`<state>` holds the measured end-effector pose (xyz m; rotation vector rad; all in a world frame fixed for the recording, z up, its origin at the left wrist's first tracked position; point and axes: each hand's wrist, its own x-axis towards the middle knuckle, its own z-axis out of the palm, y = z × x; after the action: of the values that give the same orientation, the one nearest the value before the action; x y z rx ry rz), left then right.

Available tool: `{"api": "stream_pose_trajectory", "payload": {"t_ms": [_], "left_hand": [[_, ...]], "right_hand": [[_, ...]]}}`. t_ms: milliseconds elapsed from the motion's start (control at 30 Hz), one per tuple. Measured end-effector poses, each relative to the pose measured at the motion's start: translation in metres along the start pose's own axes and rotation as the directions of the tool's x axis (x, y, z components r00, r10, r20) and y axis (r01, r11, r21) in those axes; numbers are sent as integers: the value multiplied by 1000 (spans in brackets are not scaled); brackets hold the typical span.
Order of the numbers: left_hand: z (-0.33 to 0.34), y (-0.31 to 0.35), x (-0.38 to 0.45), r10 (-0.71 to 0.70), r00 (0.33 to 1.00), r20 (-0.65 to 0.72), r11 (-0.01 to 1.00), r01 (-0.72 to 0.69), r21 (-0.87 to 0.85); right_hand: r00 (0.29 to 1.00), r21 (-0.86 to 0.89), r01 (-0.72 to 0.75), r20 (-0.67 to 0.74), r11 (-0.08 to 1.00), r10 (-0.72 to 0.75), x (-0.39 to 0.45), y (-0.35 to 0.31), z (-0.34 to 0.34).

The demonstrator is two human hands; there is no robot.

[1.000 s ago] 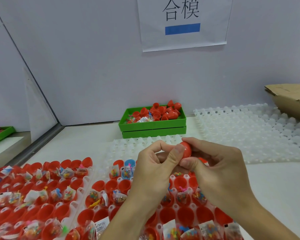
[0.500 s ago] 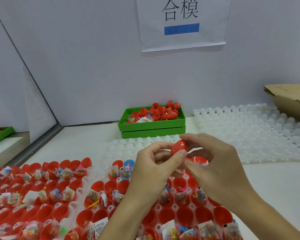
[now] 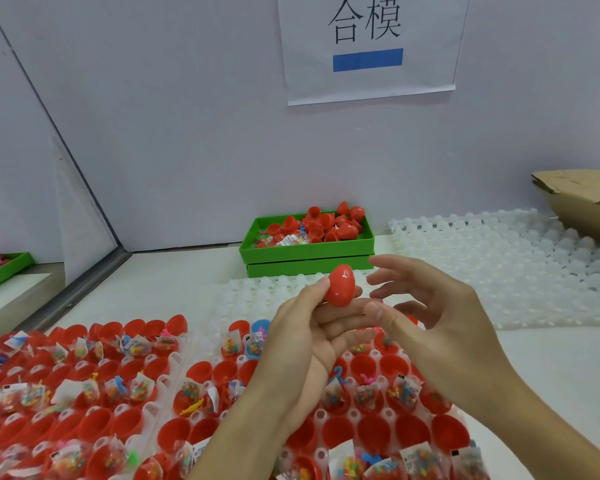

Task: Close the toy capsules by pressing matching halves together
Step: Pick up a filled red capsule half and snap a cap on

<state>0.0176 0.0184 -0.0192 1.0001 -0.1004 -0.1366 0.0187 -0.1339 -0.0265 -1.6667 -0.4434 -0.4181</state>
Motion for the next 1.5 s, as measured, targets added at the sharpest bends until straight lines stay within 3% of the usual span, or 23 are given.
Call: {"api": "stream_pose_trajectory", "payload": {"t_ms": [100,167,233,300,433,633,700,867,1033,1200,1333,1500], "left_hand": [[0,1,0,20,1000,-12,1000,-20,10],[-1,-1,-1,125,991,-46,976,-114,185],[-4,-3,-1,334,940,-75,801,-240,549],[-6,-5,-2,509,860,-23,572,-318,756],[-5,-6,-3,598,798,74,392,-372,841],[-7,-11,-3,595,763,253,113,-391,913],[-7,-11,-3,571,779,259,127,-396,910],[-10,-4,-2,419,882,216,396,-391,831],[-14,2,-4,443,849,289,308,-446,840],[-12,-3,-3,520,790,325,165,-466,869],[-7,-5,-1,520,817,249,234,-417,878],[4,-9,-2,493,840,225,309,-411,858]], "right_hand": [[1000,5,-9,-1,1000,9,0,-1,0],[999,33,-32,-26,999,33,0,-1,1],[993,104,-100,-55,990,106,0,-1,1],[983,153,-171,-37,973,178,1,0,1],[971,157,-238,31,959,236,2,0,3],[975,122,-219,60,968,213,-3,-3,11],[978,133,-207,28,969,205,-3,-3,11],[974,138,-214,103,967,201,1,-4,0],[950,118,-250,222,961,220,4,-5,-6],[965,0,-186,189,983,183,6,-7,-2],[969,36,-215,133,976,208,12,-9,-6],[940,373,-291,-61,881,337,37,-4,-37]]}}
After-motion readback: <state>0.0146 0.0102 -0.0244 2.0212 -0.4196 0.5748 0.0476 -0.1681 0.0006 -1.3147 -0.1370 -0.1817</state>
